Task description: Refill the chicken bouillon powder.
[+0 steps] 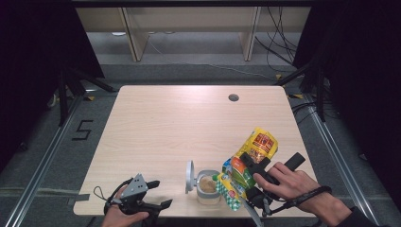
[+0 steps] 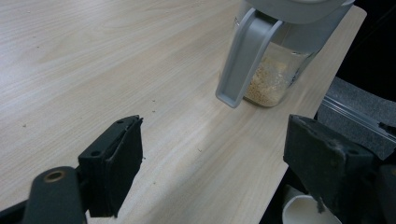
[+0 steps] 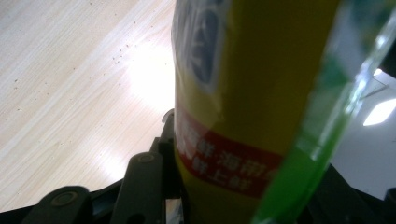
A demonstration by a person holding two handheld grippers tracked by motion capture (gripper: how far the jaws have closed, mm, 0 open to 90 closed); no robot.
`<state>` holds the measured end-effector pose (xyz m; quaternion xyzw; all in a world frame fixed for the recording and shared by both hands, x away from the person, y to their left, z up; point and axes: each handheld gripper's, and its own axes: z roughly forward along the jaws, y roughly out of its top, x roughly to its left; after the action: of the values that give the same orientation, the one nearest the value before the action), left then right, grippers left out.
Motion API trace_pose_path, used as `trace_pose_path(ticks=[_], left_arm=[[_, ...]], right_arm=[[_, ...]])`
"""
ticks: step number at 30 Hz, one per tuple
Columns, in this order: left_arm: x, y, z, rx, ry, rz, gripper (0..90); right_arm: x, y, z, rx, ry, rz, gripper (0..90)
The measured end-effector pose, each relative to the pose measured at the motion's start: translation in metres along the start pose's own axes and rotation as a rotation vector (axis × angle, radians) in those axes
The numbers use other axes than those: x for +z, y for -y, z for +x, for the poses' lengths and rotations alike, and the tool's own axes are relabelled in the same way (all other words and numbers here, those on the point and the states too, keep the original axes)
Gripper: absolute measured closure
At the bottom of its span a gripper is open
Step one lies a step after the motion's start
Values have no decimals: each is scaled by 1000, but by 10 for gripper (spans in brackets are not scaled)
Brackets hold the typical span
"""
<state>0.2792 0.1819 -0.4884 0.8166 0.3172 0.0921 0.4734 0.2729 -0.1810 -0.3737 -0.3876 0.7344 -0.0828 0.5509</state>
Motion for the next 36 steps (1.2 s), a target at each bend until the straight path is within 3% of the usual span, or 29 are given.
trace_pose_path(ticks=[2, 4, 5, 11, 12, 13, 14, 15, 18, 19, 20, 21, 27, 28, 29, 31, 36], left_arm=[[0, 0, -2, -17, 4, -13, 191], [0, 0, 0, 0, 0, 1, 191], [0, 0, 0, 0, 0, 0, 191], [1, 0, -2, -16, 8, -11, 191], [0, 0, 0, 1, -1, 5, 191], [0, 0, 0, 1, 0, 6, 191], [0, 0, 0, -1, 1, -1, 191], [0, 0, 0, 0, 1, 0, 191], [0, 0, 0, 0, 1, 0, 191], [0, 0, 0, 1, -1, 6, 191], [1, 0, -2, -24, 10, -17, 191], [0, 0, 0, -2, 1, 1, 191], [0, 0, 0, 0, 1, 0, 191], [0, 0, 0, 0, -1, 5, 191], [0, 0, 0, -2, 1, 0, 191], [0, 0, 0, 3, -1, 4, 191], [0, 0, 0, 1, 0, -1, 191]], right_arm=[[0, 0, 0, 4, 0, 1, 613], [0, 1, -1, -9, 0, 0, 613], [0, 0, 0, 13, 1, 2, 613], [1, 0, -1, 14, -4, -4, 614], [0, 0, -2, 1, 0, -1, 614], [0, -1, 1, 46, 1, 7, 613], [0, -1, 1, 47, -7, 7, 614], [0, 0, -1, 9, 2, -1, 614], [0, -2, 2, 47, -6, 5, 614], [1, -1, 0, -1, 6, -2, 614], [0, -1, 0, 31, -40, -2, 614], [-1, -2, 2, 63, -42, 6, 614], [-1, -1, 1, 59, -39, 7, 614], [0, 0, -2, 1, -4, -1, 614], [1, 0, -1, 17, -2, -2, 614], [0, 1, -2, -7, 4, 2, 614], [1, 0, -1, 8, 2, 1, 615]])
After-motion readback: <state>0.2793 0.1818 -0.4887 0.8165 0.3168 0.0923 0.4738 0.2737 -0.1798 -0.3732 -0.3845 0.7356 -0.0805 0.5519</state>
